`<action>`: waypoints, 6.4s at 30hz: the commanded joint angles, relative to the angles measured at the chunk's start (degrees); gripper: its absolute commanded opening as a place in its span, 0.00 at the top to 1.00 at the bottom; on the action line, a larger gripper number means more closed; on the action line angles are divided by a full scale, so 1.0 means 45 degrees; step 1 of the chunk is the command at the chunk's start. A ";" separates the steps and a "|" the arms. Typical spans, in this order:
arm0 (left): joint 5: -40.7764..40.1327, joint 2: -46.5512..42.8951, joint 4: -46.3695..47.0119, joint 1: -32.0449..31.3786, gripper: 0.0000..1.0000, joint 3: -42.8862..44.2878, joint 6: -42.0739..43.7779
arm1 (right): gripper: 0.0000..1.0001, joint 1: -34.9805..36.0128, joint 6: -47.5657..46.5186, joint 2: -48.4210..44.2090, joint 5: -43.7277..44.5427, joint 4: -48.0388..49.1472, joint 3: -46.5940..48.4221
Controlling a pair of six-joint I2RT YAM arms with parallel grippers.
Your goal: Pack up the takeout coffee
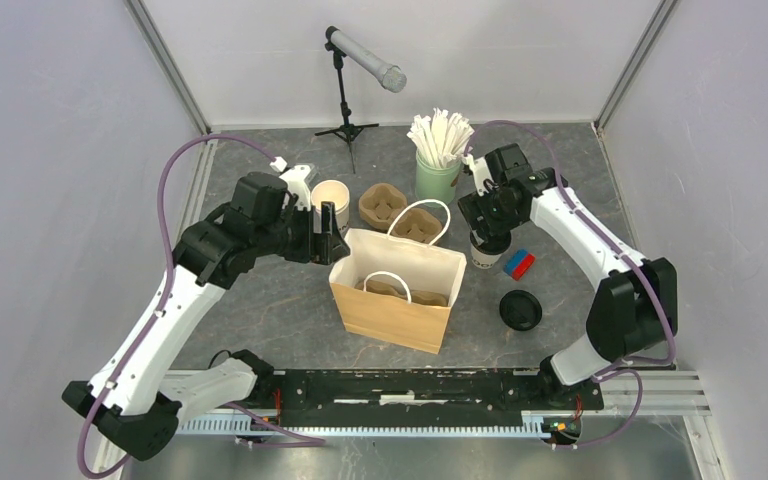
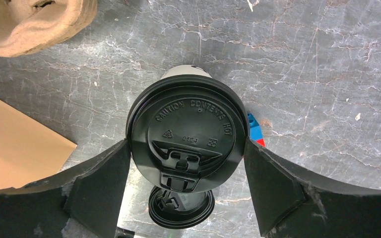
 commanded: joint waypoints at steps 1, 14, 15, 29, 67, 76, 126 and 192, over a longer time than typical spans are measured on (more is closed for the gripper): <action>-0.0201 -0.0329 0.0285 -0.0066 0.18 0.0314 0.0577 | 0.19 -0.0069 -0.0090 -0.0404 0.0055 0.0213 -0.0298; -0.0193 -0.0538 0.0265 -0.0063 0.18 0.0294 0.0582 | 0.27 -0.0058 -0.0037 -0.0736 0.0091 0.0037 -0.0202; -0.0166 -0.0532 0.0249 -0.0066 0.18 0.0312 0.0592 | 0.27 -0.0049 -0.0015 -0.0784 0.0076 0.0001 -0.0082; 0.0115 -0.0187 0.0033 -0.0063 0.18 0.0563 0.0649 | 0.30 0.0015 0.0907 -0.2656 -0.0770 -0.2893 0.4601; -0.0020 0.1007 -0.0659 -0.0064 0.25 0.1587 -0.1160 | 0.40 0.5840 0.2900 -0.6252 -0.4084 0.1053 0.2598; 0.0724 0.1367 0.0239 -0.0072 0.47 0.0818 -0.0319 | 0.40 0.7932 0.1877 -0.4582 -0.0478 -0.1067 0.4393; 0.3666 -0.3317 0.1703 -0.0661 0.37 -0.4151 -0.2728 | 0.42 1.5597 0.1360 -0.4130 0.7114 -0.0445 0.1384; 0.5916 -0.4067 0.3012 -0.0913 0.98 -0.5310 -0.0697 | 0.41 1.4200 -0.2956 -0.3631 0.8492 0.3046 -0.3555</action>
